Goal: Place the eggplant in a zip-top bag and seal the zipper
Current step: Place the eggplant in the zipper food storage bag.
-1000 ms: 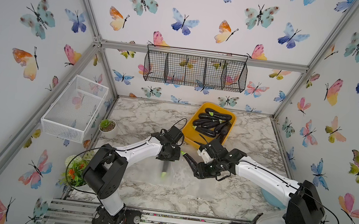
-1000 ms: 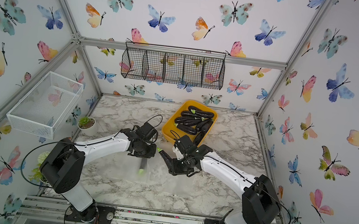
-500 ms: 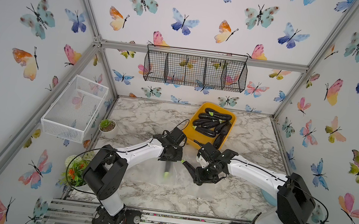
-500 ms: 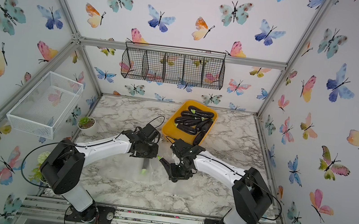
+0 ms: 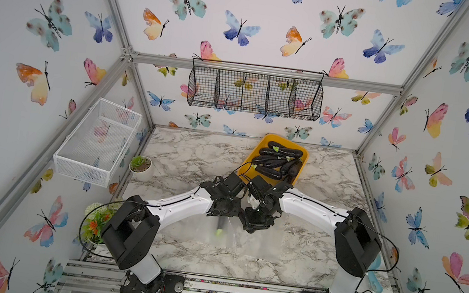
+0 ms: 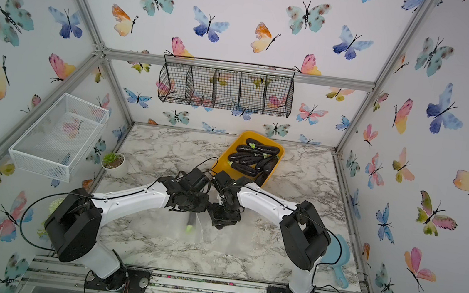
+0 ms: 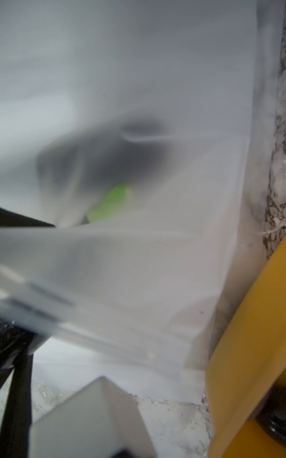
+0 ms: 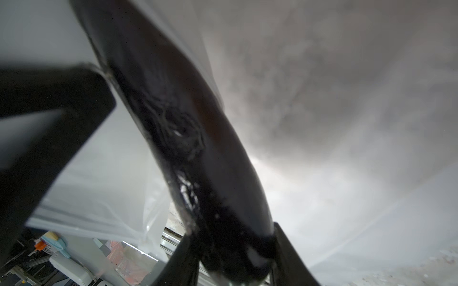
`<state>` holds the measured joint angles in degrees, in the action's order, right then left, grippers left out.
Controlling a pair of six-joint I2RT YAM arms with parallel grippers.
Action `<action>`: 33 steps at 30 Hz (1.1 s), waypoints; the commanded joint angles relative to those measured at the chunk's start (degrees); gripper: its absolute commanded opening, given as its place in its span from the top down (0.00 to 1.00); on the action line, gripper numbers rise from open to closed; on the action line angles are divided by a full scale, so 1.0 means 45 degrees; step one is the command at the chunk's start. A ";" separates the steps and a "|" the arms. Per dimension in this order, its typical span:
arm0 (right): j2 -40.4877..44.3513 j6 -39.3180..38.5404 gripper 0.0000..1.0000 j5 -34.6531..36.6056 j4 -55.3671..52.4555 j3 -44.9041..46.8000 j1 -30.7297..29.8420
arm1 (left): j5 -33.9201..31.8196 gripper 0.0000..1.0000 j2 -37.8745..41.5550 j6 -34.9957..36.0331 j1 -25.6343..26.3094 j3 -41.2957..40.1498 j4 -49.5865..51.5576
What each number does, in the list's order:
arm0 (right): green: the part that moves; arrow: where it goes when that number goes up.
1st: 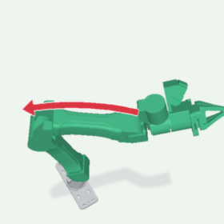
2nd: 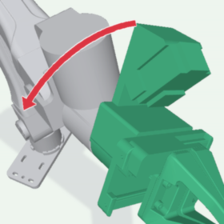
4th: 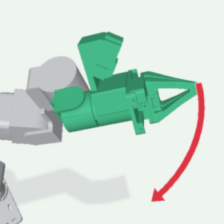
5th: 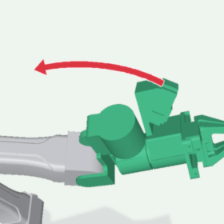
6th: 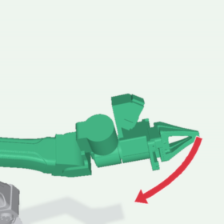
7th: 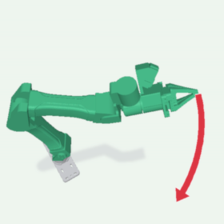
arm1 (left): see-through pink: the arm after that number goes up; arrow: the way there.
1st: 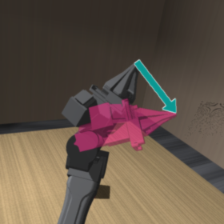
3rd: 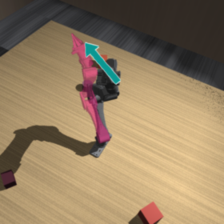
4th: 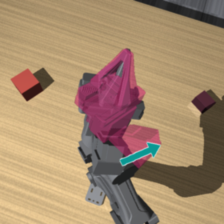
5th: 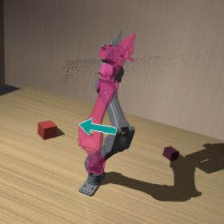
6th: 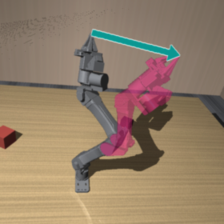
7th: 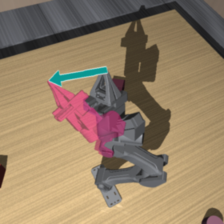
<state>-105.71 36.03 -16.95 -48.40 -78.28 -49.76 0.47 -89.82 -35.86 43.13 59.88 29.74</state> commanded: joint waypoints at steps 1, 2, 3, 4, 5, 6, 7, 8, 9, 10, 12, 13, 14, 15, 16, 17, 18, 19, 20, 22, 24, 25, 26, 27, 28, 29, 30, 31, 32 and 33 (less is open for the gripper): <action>-0.0344 0.0509 0.85 -0.0228 -0.0463 -0.0670 -0.0083 | 0.0912 0.96 0.0461 -0.0292 0.0033 -0.0020 -0.0231; -0.0354 0.0664 0.82 -0.0162 -0.0334 -0.0787 -0.0076 | 0.1116 0.96 0.0523 -0.0346 0.0043 -0.0025 -0.0241; -0.0335 0.0797 0.77 -0.0277 -0.0113 -0.0909 -0.0085 | 0.1216 0.96 0.0608 -0.0455 0.0043 -0.0039 -0.0275; -0.0292 0.0936 0.75 -0.0459 0.0117 -0.0984 -0.0076 | 0.1362 0.96 0.0658 -0.0539 0.0029 -0.0088 -0.0337; -0.0245 0.1075 0.74 -0.0698 0.0434 -0.1020 -0.0076 | 0.1471 0.96 0.0711 -0.0632 0.0024 -0.0135 -0.0451; -0.0114 0.1224 0.71 -0.1000 0.0845 -0.0990 -0.0076 | 0.1524 0.96 0.0723 -0.0717 0.0004 -0.0125 -0.0511; 0.0077 0.1450 0.69 -0.1233 0.1299 -0.0842 -0.0078 | 0.1615 0.97 0.0693 -0.0732 -0.0035 -0.0084 -0.0514; 0.0380 0.1650 0.65 -0.1477 0.1876 -0.0571 -0.0081 | 0.1674 0.97 0.0672 -0.0761 -0.0087 -0.0071 -0.0500; 0.0734 0.1837 0.63 -0.1695 0.2492 -0.0210 -0.0081 | 0.1668 0.97 0.0669 -0.0798 -0.0149 -0.0067 -0.0505; 0.1038 0.2026 0.62 -0.1792 0.2998 0.0126 -0.0078 | 0.1701 0.97 0.0716 -0.0837 -0.0252 -0.0138 -0.0541; 0.1629 0.2432 0.60 -0.2061 0.4054 0.0846 -0.0086 | 0.1933 0.97 0.0855 -0.0860 -0.0489 -0.0279 -0.0678; 0.1812 0.2617 0.59 -0.2120 0.4547 0.1135 -0.0078 | 0.2012 0.97 0.0905 -0.0841 -0.0558 -0.0286 -0.0690; 0.1990 0.2703 0.59 -0.2201 0.4847 0.1329 -0.0076 | 0.1949 0.97 0.0935 -0.0811 -0.0600 -0.0288 -0.0635; 0.2142 0.2786 0.57 -0.2168 0.5055 0.1491 -0.0081 | 0.1912 0.97 0.0922 -0.0769 -0.0620 -0.0264 -0.0560; 0.2279 0.2864 0.56 -0.2185 0.5245 0.1624 -0.0076 | 0.1881 0.97 0.0946 -0.0743 -0.0638 -0.0264 -0.0501; 0.2464 0.2929 0.53 -0.2313 0.5501 0.1789 -0.0077 | 0.1806 0.97 0.0974 -0.0723 -0.0640 -0.0310 -0.0458; 0.2621 0.2985 0.48 -0.2337 0.5772 0.1952 -0.0076 | 0.1755 0.97 0.0978 -0.0723 -0.0659 -0.0335 -0.0447; 0.2686 0.2989 0.47 -0.2258 0.5832 0.2019 -0.0076 | 0.1736 0.97 0.1004 -0.0707 -0.0660 -0.0362 -0.0446; 0.2676 0.2956 0.46 -0.2271 0.5839 0.2015 -0.0077 | 0.1685 0.97 0.1004 -0.0704 -0.0660 -0.0330 -0.0431; 0.2424 0.2717 0.46 -0.2468 0.5334 0.1762 -0.0076 | 0.1636 0.97 0.0988 -0.0704 -0.0640 -0.0265 -0.0397; 0.2228 0.2589 0.45 -0.2517 0.5117 0.1615 -0.0079 | 0.1596 0.98 0.0968 -0.0704 -0.0641 -0.0238 -0.0393; 0.2237 0.2522 0.46 -0.2453 0.5064 0.1632 -0.0076 | 0.1596 0.98 0.0981 -0.0718 -0.0657 -0.0283 -0.0412; 0.2311 0.2436 0.46 -0.2320 0.5005 0.1698 -0.0083 | 0.1561 0.98 0.1030 -0.0723 -0.0688 -0.0318 -0.0435; 0.2446 0.2321 0.46 -0.2116 0.4836 0.1767 -0.0081 | 0.1551 0.98 0.1044 -0.0706 -0.0749 -0.0359 -0.0400; 0.2558 0.2226 0.46 -0.1767 0.4583 0.1807 -0.0076 | 0.1572 0.98 0.1086 -0.0686 -0.0836 -0.0409 -0.0379; 0.2737 0.2105 0.46 -0.1309 0.4395 0.1856 -0.0077 | 0.1575 0.98 0.1136 -0.0666 -0.0926 -0.0500 -0.0372; 0.2905 0.2022 0.45 -0.1014 0.4395 0.1957 -0.0076 | 0.1556 0.98 0.1188 -0.0636 -0.1017 -0.0554 -0.0348; 0.3041 0.1927 0.45 -0.0892 0.4500 0.2046 -0.0088 | 0.1541 0.98 0.1253 -0.0616 -0.1078 -0.0586 -0.0305; 0.3160 0.1835 0.44 -0.0850 0.4685 0.2137 -0.0077 | 0.1536 0.98 0.1303 -0.0596 -0.1118 -0.0619 -0.0263; 0.3226 0.1680 0.42 -0.0927 0.4830 0.2180 -0.0081 | 0.1536 0.98 0.1355 -0.0553 -0.1128 -0.0622 -0.0213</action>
<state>-93.93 46.19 -23.14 -27.70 -69.45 -49.76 6.98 -85.95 -39.00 38.79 57.91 28.29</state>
